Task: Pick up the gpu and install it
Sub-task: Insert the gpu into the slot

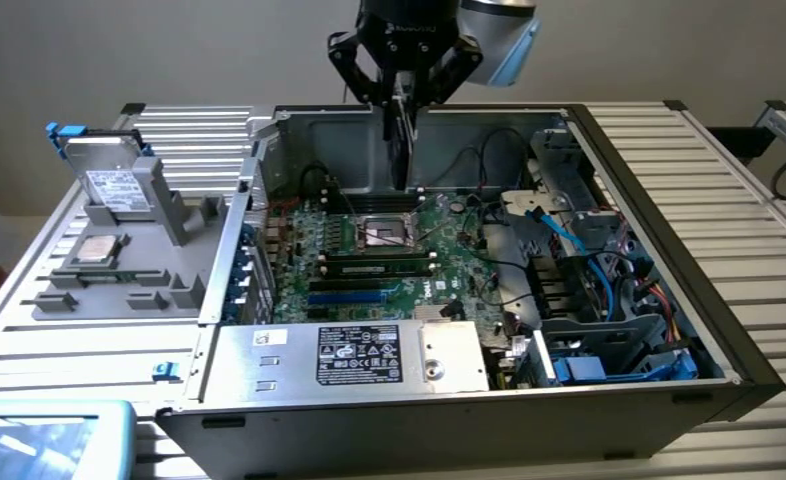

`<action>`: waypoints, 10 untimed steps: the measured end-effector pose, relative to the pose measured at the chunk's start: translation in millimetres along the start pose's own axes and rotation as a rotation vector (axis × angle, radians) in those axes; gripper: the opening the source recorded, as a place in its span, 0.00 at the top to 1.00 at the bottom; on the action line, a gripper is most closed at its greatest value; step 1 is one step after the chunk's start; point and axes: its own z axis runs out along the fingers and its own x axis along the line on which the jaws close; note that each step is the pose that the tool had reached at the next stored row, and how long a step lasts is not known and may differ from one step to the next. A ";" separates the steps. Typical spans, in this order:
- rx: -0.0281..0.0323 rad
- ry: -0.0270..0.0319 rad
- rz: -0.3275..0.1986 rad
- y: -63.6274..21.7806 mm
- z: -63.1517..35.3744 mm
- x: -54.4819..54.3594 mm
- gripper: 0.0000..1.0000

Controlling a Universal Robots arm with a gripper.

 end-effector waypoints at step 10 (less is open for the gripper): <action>0.0075 0.0214 -0.181 -0.2 1.8 -0.1 0.71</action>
